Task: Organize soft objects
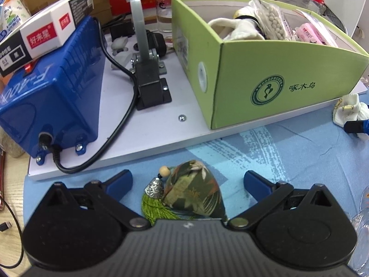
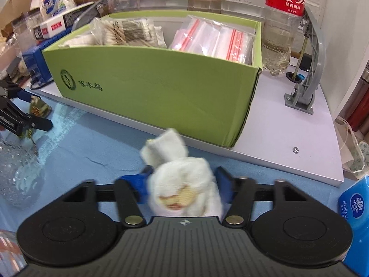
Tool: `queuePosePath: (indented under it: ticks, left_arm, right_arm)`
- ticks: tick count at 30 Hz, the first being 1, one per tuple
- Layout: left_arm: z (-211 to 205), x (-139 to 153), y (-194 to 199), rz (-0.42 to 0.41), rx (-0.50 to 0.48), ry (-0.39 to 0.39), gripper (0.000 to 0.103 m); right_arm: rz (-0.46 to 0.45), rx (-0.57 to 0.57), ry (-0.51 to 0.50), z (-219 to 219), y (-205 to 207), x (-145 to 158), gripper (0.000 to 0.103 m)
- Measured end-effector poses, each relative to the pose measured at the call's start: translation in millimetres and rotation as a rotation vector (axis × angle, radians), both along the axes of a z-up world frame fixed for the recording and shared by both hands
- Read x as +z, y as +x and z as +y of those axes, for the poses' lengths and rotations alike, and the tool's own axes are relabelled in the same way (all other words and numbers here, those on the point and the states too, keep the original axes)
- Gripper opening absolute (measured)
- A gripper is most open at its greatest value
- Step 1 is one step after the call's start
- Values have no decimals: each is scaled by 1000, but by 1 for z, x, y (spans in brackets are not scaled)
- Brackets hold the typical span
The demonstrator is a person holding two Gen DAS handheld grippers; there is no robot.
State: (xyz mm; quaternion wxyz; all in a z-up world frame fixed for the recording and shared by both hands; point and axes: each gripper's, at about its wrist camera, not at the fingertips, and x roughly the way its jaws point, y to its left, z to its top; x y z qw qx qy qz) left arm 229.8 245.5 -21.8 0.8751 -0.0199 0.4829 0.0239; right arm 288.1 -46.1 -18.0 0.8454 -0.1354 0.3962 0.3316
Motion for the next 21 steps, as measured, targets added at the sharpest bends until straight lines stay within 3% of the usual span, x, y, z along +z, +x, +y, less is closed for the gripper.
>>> queuePosePath:
  ticks: [2, 5, 6, 11, 14, 21]
  left_arm:
    - [0, 2, -5, -22, -3, -7, 91]
    - [1, 13, -14, -43, 12, -24, 45]
    - [4, 16, -16, -39, 25, -39, 42]
    - [24, 36, -39, -74, 64, -155, 41]
    - [32, 59, -49, -116, 72, -159, 41]
    - [27, 127, -21, -243, 11, -191, 38]
  right_arm:
    - [13, -5, 3, -1, 1, 1, 31]
    - [6, 7, -14, -1, -4, 3, 30]
    - [9, 6, -9, -2, -6, 4, 30]
    - [0, -32, 47, -22, -17, 15, 30]
    - [-15, -42, 96, -36, -26, 27, 30]
    - [-145, -17, 244, -33, -28, 96, 30]
